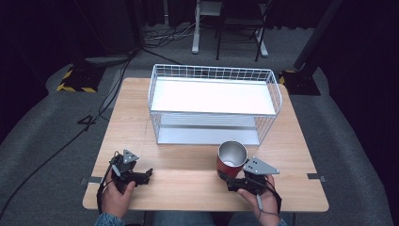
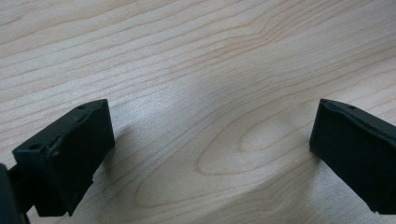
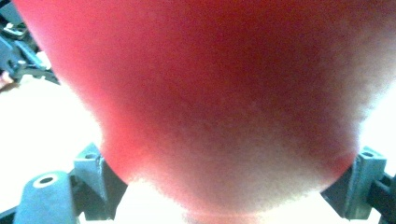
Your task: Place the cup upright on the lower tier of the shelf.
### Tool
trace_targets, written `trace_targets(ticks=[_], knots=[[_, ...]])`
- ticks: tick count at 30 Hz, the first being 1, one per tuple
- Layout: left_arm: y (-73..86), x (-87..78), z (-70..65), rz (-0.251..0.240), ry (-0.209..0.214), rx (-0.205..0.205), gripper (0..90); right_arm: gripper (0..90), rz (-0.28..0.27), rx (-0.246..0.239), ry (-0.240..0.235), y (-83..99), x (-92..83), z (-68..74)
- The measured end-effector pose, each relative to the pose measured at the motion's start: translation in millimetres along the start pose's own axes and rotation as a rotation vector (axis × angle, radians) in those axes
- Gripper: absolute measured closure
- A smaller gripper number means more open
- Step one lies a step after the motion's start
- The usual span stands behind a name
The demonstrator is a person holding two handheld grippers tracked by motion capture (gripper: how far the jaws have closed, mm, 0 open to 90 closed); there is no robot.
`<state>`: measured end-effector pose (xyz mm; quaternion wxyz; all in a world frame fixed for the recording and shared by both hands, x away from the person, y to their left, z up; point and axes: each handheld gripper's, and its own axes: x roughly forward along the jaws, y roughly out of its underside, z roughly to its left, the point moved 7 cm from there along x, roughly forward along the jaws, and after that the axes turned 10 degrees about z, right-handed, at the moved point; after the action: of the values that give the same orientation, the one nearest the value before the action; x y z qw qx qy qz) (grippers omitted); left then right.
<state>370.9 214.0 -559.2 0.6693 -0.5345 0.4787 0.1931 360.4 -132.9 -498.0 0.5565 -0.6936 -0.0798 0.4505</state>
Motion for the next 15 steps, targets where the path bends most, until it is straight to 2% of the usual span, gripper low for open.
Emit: trace_targets(ticks=[15], knots=[[0.7, -0.4, -0.3, 0.000, -0.002, -0.002, 0.2, 16.2, 0.016, -0.003, -0.002, -27.1, 32.6, -20.1]])
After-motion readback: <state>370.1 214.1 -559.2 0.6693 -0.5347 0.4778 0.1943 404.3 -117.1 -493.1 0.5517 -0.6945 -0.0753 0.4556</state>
